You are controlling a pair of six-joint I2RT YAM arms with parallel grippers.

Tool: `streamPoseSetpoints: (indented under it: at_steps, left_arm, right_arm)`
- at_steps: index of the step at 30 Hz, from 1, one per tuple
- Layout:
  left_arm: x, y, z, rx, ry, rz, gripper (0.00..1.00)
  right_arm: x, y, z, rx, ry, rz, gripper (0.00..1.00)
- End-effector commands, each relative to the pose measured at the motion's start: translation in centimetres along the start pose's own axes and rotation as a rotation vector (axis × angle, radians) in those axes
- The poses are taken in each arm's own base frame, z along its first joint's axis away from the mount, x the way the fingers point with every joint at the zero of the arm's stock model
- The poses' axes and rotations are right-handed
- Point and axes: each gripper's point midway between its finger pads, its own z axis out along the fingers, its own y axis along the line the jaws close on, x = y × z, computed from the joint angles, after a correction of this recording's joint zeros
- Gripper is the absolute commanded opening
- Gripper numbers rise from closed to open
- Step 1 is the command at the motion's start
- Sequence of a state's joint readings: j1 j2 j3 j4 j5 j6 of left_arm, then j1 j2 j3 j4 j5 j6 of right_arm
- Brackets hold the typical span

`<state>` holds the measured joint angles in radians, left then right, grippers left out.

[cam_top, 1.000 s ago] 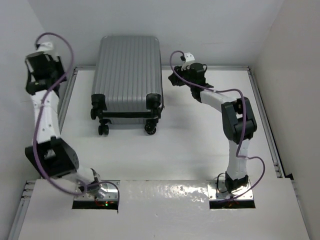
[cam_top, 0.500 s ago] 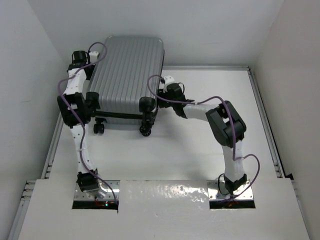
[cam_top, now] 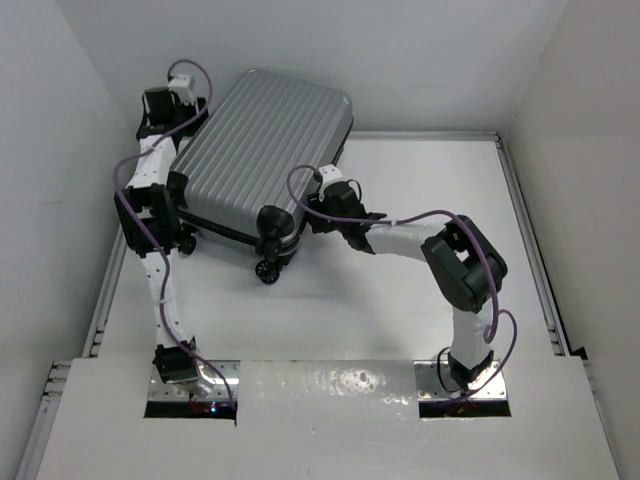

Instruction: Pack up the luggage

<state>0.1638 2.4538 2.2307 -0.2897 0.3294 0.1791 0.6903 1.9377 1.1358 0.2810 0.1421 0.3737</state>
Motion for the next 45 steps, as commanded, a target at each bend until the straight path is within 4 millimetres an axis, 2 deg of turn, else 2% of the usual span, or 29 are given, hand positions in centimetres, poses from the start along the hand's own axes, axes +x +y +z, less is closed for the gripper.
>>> streamPoseSetpoints:
  at_steps: [1,2,3,4,5,6,7,8,9,10,11,12,13,14,15,17,18,20,21,23,24,26,27,29,33,34,39,42,45]
  left_arm:
    - [-19.7,-6.9,-10.3,0.13,-0.412,-0.095,0.65]
    - [-21.0,-5.1,-12.0,0.033,-0.441,-0.06,0.66]
    - [-21.5,-1.9,-13.8,-0.158,-0.441,0.051,0.66]
    - [-23.9,-2.1,-18.2,-0.227,-0.479,0.126,0.66]
    - [-23.7,-2.1,-20.0,-0.272,-0.445,0.186,0.65]
    - [-21.5,-2.2,-20.6,-0.305,-0.361,0.28,0.64]
    - [-23.2,-5.5,-25.5,-0.282,-0.405,0.346,0.62]
    - [-21.2,-7.4,-26.6,-0.231,-0.333,0.398,0.62]
    - [-17.6,-9.5,-26.4,-0.157,-0.236,0.479,0.62]
    - [-15.8,-14.8,-29.8,-0.056,-0.203,0.534,0.62]
    - [-15.5,-17.1,-31.9,-0.012,-0.205,0.552,0.64]
    - [-9.4,-19.3,-30.5,0.076,-0.056,0.56,0.65]
    - [-7.5,-23.1,-32.4,0.169,-0.04,0.586,0.65]
    - [-4.4,-24.3,-33.0,0.217,0.051,0.574,0.65]
    - [-1.1,-26.1,-33.3,0.272,0.128,0.515,0.65]
    - [3.7,-27.5,-34.0,0.358,0.271,0.437,0.65]
    - [5.1,-28.2,-34.5,0.389,0.316,0.419,0.67]
    - [7.1,-29.7,-35.0,0.436,0.379,0.358,0.69]
    - [7.8,-31.1,-35.5,0.469,0.395,0.359,0.74]
    - [8.6,-32.4,-35.7,0.48,0.408,0.336,0.82]
    - [8.8,-33.2,-35.8,0.487,0.403,0.342,0.94]
    - [8.7,-33.1,-35.2,0.451,0.4,0.325,1.0]
    - [9.0,-32.9,-34.9,0.437,0.411,0.323,1.0]
    - [9.7,-32.3,-34.5,0.396,0.432,0.319,1.0]
    - [11.6,-31.4,-35.0,0.376,0.495,0.324,1.0]
    - [12.0,-31.2,-35.3,0.371,0.507,0.329,1.0]
    - [10.6,-29.1,-36.3,0.278,0.496,0.379,1.0]
    - [10.7,-29.4,-36.4,0.29,0.496,0.363,1.0]
    - [12.9,-30.5,-35.5,0.326,0.528,0.315,1.0]
  right_arm:
    - [-8.7,4.0,-2.4,-0.218,-0.248,0.108,0.42]
    - [-6.9,2.7,-2.5,-0.199,-0.212,0.119,0.43]
    - [-6.2,1.8,-2.9,-0.186,-0.199,0.128,0.44]
    - [-6.3,1.0,-3.7,-0.175,-0.202,0.128,0.45]
    - [-4.4,-0.6,-4.1,-0.138,-0.168,0.126,0.47]
    - [-3.7,-1.2,-4.6,-0.118,-0.158,0.111,0.48]
    - [-3.0,-1.8,-5.0,-0.104,-0.152,0.056,0.49]
    - [-2.0,-2.1,-6.1,-0.099,-0.143,0.039,0.53]
    - [-1.7,-2.2,-6.7,-0.098,-0.143,0.029,0.54]
    - [-0.3,-2.4,-7.2,-0.098,-0.117,0.017,0.56]
    - [-0.2,-2.4,-7.7,-0.103,-0.121,0.012,0.58]
    - [-0.9,-2.1,-8.6,-0.12,-0.144,0.009,0.59]
    - [-0.6,-2.2,-9.0,-0.118,-0.144,0.021,0.6]
    - [0.3,-2.4,-9.3,-0.107,-0.131,0.032,0.6]
    - [0.4,-2.6,-9.9,-0.096,-0.126,0.047,0.61]
    - [1.0,-2.3,-10.4,-0.099,-0.1,0.054,0.61]
    - [1.2,-2.7,-10.8,-0.066,-0.089,0.046,0.62]
    - [1.1,-2.1,-11.2,-0.061,-0.084,0.033,0.62]
    - [1.0,-1.8,-11.4,-0.063,-0.082,0.032,0.62]
    - [1.2,-0.7,-11.6,-0.094,-0.077,0.019,0.62]
    - [1.2,-0.4,-11.7,-0.104,-0.08,0.013,0.62]
    - [2.2,0.7,-11.9,-0.157,-0.071,-0.005,0.63]
    - [1.7,1.1,-11.9,-0.175,-0.101,-0.014,0.63]
    - [2.4,2.8,-12.1,-0.271,-0.097,-0.039,0.63]
    - [1.5,5.2,-12.1,-0.414,-0.166,-0.121,0.63]
    - [1.9,5.5,-11.6,-0.428,-0.154,-0.13,0.63]
    - [0.6,6.7,-9.9,-0.477,-0.227,-0.15,0.62]
    - [0.1,7.0,-8.9,-0.488,-0.263,-0.152,0.61]
    - [-0.2,7.6,-8.1,-0.513,-0.277,-0.168,0.61]
